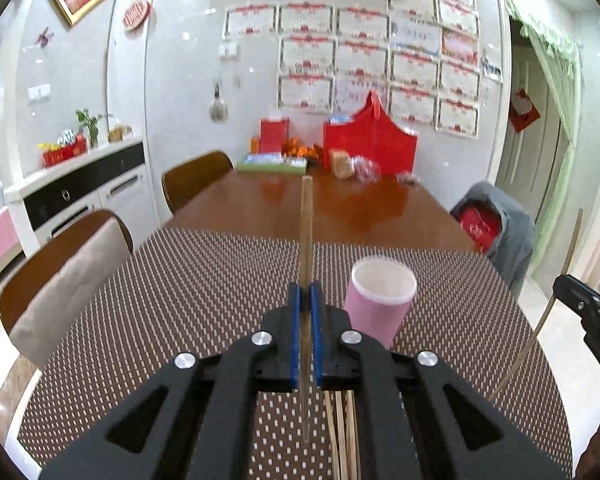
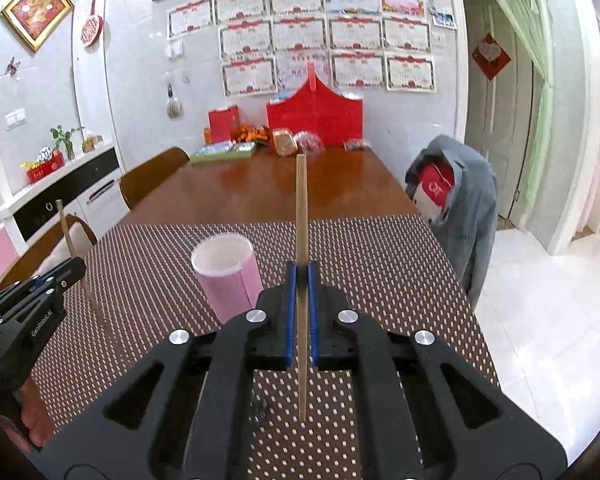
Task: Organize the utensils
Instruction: 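Lift the chopstick with the left tool and drop it into the pink cup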
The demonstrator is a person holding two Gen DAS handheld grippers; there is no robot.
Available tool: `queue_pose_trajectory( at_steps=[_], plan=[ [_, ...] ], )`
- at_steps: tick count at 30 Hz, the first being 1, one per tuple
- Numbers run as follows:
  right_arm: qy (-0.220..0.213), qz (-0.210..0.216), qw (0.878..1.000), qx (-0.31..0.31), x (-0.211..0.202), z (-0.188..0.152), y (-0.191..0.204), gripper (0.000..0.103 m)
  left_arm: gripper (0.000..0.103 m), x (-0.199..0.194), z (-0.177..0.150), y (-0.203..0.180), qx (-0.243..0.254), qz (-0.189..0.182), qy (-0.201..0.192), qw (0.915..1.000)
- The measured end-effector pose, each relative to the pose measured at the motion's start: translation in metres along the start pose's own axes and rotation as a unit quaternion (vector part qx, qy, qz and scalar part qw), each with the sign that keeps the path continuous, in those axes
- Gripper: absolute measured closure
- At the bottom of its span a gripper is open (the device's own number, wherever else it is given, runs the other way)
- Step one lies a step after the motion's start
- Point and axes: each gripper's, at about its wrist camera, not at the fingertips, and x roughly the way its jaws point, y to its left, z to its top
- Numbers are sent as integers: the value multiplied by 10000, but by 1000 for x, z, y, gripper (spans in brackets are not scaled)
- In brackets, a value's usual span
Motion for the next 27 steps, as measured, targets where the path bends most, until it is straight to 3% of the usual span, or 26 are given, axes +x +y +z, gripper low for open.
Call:
queue_pose_trajectory(
  at_steps=[15, 21, 27],
  plan=[
    [-630, 184, 9978, -62, 13, 93, 36, 97, 97, -17, 91, -21, 13, -154, -1006, 9948],
    [-745, 235, 9969, 19, 27, 121, 48, 97, 97, -17, 112, -30, -11, -246, -1207, 9924],
    [-711, 262, 9971, 96, 49, 126, 54, 97, 97, -1, 122, -31, -91, -351, -1102, 9933]
  ],
)
